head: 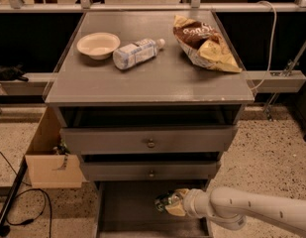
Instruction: Place green can into bottom drawer
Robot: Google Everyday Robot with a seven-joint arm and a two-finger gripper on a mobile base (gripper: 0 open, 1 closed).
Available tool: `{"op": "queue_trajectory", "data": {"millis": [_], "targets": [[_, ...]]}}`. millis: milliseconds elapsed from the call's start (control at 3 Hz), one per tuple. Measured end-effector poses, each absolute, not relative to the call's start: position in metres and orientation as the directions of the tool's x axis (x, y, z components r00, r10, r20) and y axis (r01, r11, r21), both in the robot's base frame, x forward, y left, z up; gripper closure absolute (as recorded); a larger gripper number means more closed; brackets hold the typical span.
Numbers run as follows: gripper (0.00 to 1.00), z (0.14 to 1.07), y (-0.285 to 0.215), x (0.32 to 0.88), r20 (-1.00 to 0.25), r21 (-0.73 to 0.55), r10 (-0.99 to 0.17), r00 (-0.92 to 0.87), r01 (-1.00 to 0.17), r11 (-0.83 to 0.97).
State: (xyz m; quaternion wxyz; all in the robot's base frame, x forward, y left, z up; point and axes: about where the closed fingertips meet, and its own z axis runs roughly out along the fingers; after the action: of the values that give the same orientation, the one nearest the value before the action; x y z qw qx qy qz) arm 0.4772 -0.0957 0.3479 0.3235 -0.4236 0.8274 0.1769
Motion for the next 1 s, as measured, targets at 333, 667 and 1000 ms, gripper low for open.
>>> {"op": "queue_trajectory", "data": {"millis": [333,667,1000], "targets": [[1.00,0.311,-0.093,0.492,-0.637,0.038,-0.613,-0.467,-0.814,0.579],[1.00,0.279,-0.092,0.505,-0.600,0.061,-0.628,-0.495,-0.812,0.581],[1.00,0.254,-0.093,0.512,-0.573,0.085,-0.630,-0.524,-0.802,0.591]]}}
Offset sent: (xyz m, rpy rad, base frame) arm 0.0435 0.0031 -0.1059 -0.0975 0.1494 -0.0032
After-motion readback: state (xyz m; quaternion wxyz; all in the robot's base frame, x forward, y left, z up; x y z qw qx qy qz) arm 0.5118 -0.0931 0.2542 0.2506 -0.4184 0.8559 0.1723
